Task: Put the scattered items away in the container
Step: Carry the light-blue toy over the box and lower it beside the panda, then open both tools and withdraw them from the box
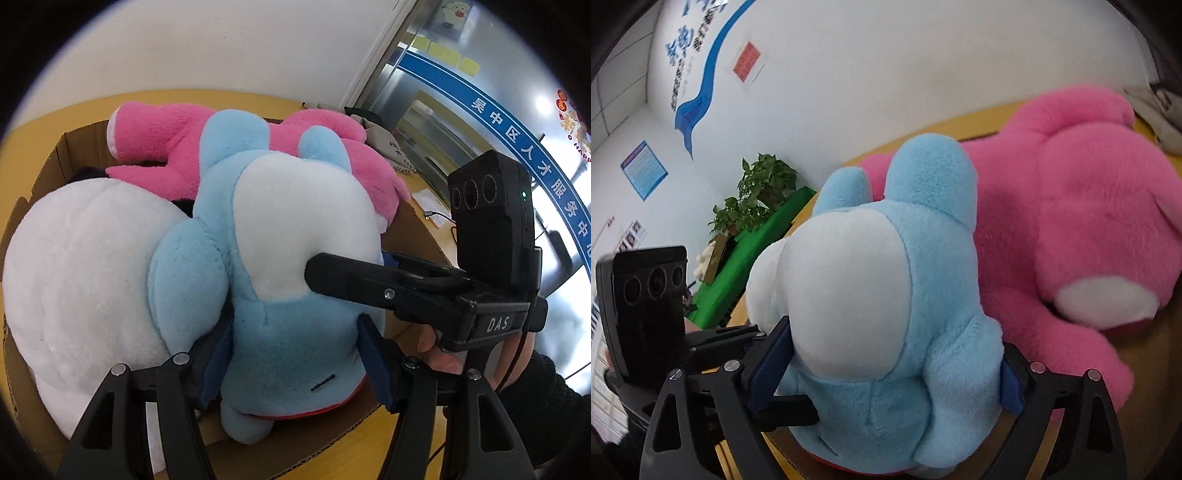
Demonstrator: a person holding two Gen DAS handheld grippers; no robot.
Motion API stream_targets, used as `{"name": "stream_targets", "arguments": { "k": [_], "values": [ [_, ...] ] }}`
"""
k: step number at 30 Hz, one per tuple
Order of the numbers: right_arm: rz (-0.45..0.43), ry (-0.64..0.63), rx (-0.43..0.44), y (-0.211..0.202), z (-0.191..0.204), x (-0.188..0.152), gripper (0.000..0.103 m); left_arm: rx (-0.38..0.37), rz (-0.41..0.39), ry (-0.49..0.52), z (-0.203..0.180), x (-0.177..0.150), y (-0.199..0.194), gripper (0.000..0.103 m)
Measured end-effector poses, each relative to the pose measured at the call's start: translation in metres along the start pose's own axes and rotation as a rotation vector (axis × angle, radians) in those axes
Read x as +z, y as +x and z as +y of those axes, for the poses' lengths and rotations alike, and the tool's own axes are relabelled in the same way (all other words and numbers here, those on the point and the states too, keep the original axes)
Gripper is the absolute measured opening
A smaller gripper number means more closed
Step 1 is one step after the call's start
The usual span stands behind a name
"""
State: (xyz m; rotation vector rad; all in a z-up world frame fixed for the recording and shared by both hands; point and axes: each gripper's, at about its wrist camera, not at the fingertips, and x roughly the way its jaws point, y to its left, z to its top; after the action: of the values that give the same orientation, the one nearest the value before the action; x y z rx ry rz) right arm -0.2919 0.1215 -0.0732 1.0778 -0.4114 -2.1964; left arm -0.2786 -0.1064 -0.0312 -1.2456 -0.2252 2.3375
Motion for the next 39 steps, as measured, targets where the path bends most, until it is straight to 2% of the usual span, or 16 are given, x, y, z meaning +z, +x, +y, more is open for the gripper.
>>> {"name": "stream_targets", "arguments": {
  "k": [4, 9, 14, 17, 19, 21, 23, 28, 30, 32, 34, 35, 37, 39],
  "values": [
    [0.023, -0.077, -0.098, -0.008, 0.013, 0.004, 0.103, 0.003, -0.003, 0.003, -0.008, -0.007, -0.002, 0.068],
    [0.021, -0.073, -0.135, -0.028, 0.02, 0.002, 0.103, 0.009, -0.031, -0.04, -0.007, -0.015, -0.017, 0.073],
    [-0.004, -0.088, -0.168, -0.053, 0.037, -0.004, 0.103, 0.139, -0.16, -0.023, -0.025, -0.031, -0.064, 0.072],
    [-0.003, -0.098, -0.171, -0.056, 0.044, -0.003, 0.103, 0.123, -0.233, -0.052, -0.033, -0.042, -0.094, 0.072],
    [0.013, -0.089, -0.172, -0.049, 0.038, -0.002, 0.103, 0.104, -0.257, -0.074, -0.035, -0.046, -0.105, 0.072],
    [0.042, -0.075, -0.193, -0.03, 0.033, 0.005, 0.103, 0.123, -0.268, -0.088, -0.036, -0.052, -0.113, 0.072],
    [0.01, -0.055, -0.212, -0.036, 0.029, 0.012, 0.103, 0.117, -0.263, -0.097, -0.04, -0.053, -0.115, 0.072],
    [-0.191, -0.097, -0.185, -0.091, 0.054, 0.024, 0.102, 0.14, -0.281, -0.108, -0.043, -0.071, -0.128, 0.072],
    [-0.21, -0.132, -0.235, -0.101, 0.058, 0.026, 0.097, 0.135, -0.289, -0.122, -0.041, -0.076, -0.132, 0.072],
    [-0.141, -0.112, -0.271, -0.085, 0.048, 0.026, 0.078, 0.128, -0.295, -0.135, -0.039, -0.078, -0.133, 0.072],
    [-0.014, -0.044, -0.249, -0.054, 0.024, 0.019, 0.063, 0.122, -0.29, -0.147, -0.039, -0.081, -0.132, 0.072],
    [0.018, -0.035, -0.24, -0.039, 0.016, 0.011, 0.062, 0.12, -0.284, -0.145, -0.04, -0.082, -0.131, 0.072],
    [-0.003, -0.061, -0.227, -0.026, 0.019, 0.007, 0.063, 0.121, -0.275, -0.138, -0.043, -0.084, -0.129, 0.072],
    [0.01, -0.057, -0.214, -0.021, 0.024, 0.01, 0.068, 0.115, -0.267, -0.129, -0.047, -0.086, -0.126, 0.072]
  ]
}}
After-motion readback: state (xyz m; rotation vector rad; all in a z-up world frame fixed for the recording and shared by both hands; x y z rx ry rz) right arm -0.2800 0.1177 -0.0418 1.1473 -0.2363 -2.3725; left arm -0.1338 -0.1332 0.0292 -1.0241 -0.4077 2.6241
